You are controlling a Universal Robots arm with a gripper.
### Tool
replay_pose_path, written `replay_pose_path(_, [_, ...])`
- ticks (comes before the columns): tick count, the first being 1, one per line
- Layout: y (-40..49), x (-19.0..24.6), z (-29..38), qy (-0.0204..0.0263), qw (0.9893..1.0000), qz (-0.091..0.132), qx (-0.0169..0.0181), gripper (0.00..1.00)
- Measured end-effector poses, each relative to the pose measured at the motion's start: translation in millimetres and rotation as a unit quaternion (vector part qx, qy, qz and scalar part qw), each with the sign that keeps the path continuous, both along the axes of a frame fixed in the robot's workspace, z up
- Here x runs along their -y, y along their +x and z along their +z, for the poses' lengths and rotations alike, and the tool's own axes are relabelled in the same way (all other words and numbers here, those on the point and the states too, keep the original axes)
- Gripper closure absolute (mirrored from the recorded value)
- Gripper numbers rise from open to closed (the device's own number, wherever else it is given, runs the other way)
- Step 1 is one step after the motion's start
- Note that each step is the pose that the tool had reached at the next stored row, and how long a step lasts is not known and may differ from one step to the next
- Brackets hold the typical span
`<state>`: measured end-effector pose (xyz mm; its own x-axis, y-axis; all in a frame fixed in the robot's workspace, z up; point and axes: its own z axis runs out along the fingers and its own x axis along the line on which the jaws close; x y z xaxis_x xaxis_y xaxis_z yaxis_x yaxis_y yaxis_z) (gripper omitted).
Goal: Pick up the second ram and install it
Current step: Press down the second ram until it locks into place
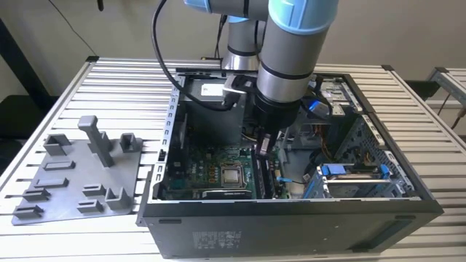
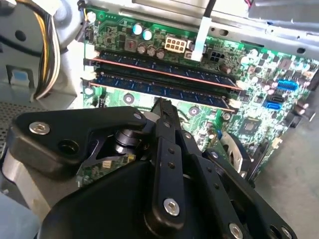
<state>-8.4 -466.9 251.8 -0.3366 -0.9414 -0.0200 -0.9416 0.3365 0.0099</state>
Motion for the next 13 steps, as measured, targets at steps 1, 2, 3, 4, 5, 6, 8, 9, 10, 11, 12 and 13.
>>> replay_pose_path(1, [0.0, 0.0, -0.2, 0.0000, 1.0000, 0.008, 0.0000, 0.89])
replay_pose_path(2, [-0.1, 0.0, -0.4, -0.0001, 0.9999, 0.016, 0.0000, 0.89])
replay_pose_path(3, [-0.2, 0.0, -0.7, -0.0001, 0.9997, 0.024, 0.0000, 0.89])
replay_pose_path(4, [-0.2, 0.0, -0.8, -0.0001, 0.9995, 0.032, 0.0000, 0.89])
replay_pose_path(5, [-0.2, 0.0, -1.1, -0.0001, 0.9992, 0.039, 0.0000, 0.89])
replay_pose_path(6, [-0.2, 0.0, -1.3, -0.0003, 0.9989, 0.046, 0.0001, 0.89])
replay_pose_path(8, [-0.3, 0.0, -1.8, -0.0004, 0.9981, 0.061, 0.0001, 0.89])
replay_pose_path(9, [-0.3, 0.0, -2.0, -0.0004, 0.9975, 0.071, 0.0001, 0.89])
replay_pose_path(10, [-0.2, 0.0, -2.1, -0.0005, 0.9968, 0.080, 0.0001, 0.89])
replay_pose_path(11, [-0.2, 0.0, -2.3, -0.0005, 0.9961, 0.089, 0.0001, 0.89])
replay_pose_path(12, [-0.2, 0.0, -2.4, -0.0005, 0.9952, 0.098, 0.0002, 0.89])
replay_pose_path(13, [-0.2, 0.0, -2.6, -0.0005, 0.9943, 0.106, 0.0002, 0.89])
